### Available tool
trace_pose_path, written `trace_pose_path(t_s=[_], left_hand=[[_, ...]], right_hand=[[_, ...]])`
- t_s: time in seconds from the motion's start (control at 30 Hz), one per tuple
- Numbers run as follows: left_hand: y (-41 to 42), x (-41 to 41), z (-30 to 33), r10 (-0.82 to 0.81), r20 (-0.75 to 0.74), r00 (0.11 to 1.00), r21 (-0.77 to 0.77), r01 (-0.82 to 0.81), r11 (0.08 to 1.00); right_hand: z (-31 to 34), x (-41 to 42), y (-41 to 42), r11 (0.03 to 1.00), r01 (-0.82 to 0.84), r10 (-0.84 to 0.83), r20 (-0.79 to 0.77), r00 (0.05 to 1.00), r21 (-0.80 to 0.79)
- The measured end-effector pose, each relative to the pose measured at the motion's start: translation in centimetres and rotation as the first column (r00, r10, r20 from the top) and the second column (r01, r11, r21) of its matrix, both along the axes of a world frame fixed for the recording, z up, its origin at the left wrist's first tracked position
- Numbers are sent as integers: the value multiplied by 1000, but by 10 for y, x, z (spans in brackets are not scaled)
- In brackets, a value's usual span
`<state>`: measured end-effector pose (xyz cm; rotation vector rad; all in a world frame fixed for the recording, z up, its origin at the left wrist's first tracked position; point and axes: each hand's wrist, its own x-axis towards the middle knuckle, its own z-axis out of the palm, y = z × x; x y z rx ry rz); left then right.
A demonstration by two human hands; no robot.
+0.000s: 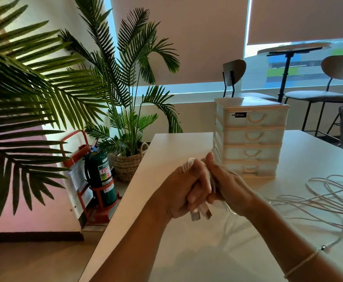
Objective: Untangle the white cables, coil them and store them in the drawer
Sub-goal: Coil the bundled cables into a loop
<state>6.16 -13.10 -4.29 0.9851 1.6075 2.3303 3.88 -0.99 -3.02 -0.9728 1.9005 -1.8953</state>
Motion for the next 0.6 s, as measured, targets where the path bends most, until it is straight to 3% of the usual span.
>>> trace_pose_path(t_s=[0.23,0.33,0.47,0.6], left_hand=[[-3,-7,-7,-73,76,994,134,63,989],[-2,-11,-4,-161,191,968,218,118,969],[1,-17,-7,-329,137,934,308,276,910],[0,-16,-13,-198,100,975,259,167,951]], right_hand=[[-10,-6,-8,970,232,-216,-188,958,67],[-9,-8,-5,955,287,-268,-198,943,71],[-6,-8,-3,961,268,-255,-154,955,66],[-1,-5,-2,976,197,-189,-86,978,97]])
